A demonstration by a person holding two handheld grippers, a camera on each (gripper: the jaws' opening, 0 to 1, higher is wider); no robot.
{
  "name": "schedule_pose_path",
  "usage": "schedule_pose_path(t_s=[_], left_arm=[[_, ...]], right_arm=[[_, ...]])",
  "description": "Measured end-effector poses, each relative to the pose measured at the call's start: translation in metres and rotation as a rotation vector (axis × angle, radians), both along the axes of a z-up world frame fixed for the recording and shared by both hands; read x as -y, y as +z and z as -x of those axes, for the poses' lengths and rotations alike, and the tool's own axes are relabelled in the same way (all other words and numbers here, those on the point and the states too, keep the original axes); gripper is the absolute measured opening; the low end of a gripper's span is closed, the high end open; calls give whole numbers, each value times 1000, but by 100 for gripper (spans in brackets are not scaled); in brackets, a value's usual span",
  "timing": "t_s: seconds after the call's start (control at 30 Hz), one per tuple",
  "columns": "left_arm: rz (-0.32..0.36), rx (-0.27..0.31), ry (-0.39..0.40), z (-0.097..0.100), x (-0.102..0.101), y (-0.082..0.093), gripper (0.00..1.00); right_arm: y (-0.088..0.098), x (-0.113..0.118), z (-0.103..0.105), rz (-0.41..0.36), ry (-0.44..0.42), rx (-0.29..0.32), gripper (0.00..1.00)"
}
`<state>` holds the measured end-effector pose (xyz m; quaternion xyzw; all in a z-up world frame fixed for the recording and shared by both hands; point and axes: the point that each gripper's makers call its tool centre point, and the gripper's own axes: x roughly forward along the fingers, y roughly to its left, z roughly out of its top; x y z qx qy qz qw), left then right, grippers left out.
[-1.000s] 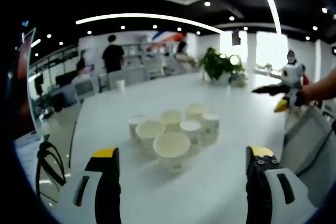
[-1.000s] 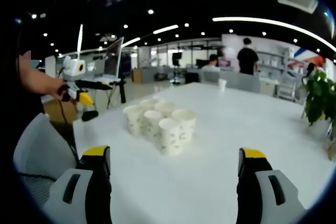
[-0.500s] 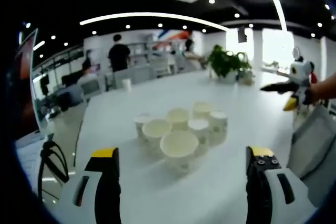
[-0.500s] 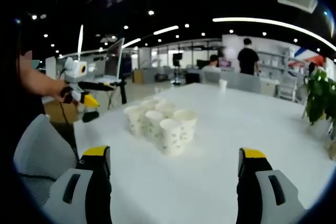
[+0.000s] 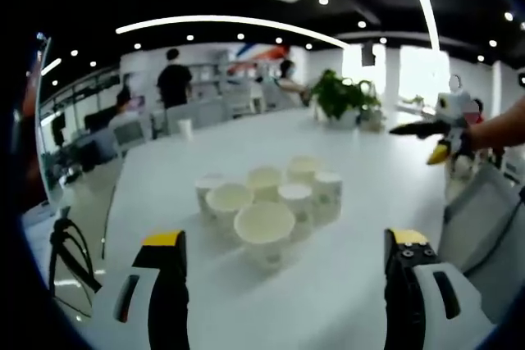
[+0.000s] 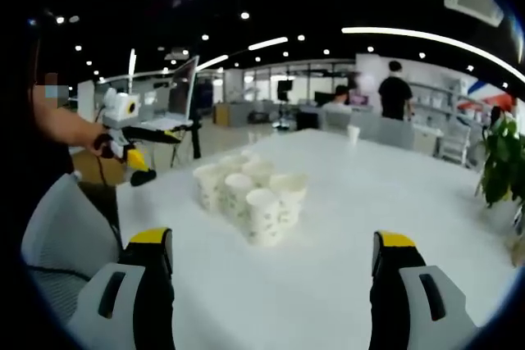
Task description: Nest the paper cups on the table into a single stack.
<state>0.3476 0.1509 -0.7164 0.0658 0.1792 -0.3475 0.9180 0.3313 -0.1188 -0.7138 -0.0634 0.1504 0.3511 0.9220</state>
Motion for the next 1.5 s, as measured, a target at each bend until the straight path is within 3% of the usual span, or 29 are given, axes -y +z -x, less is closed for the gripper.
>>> schedule_pose_path(t_s=[0.13,0.33,0.5,0.6,0.63,0.83,1.13,1.5], left_arm=[[53,30,-7,-4,2,2,94],[86,-10,2,-14,5,-10,97],[71,3,-1,-21,9,-18,98],[34,-6,26,-26,6,-33,93],[6,16,38,-30,3,-36,93],[-4,24,88,-45,1,-50,96],[8,13,108,-59,2,-55,87],[-22,7,79,-71,18,-61,72]], right_arm=[[-2,-4,-1,-1,3,-8,100],[-5,-7,0,-4,6,-16,100],[-5,-6,1,-6,0,-19,100],[-6,-4,1,-9,-10,-23,100],[-7,-4,2,-6,-13,-23,100],[-10,-2,4,-13,-23,-33,100],[-14,0,6,-19,-35,-45,100],[-12,5,5,-25,-50,-46,100]])
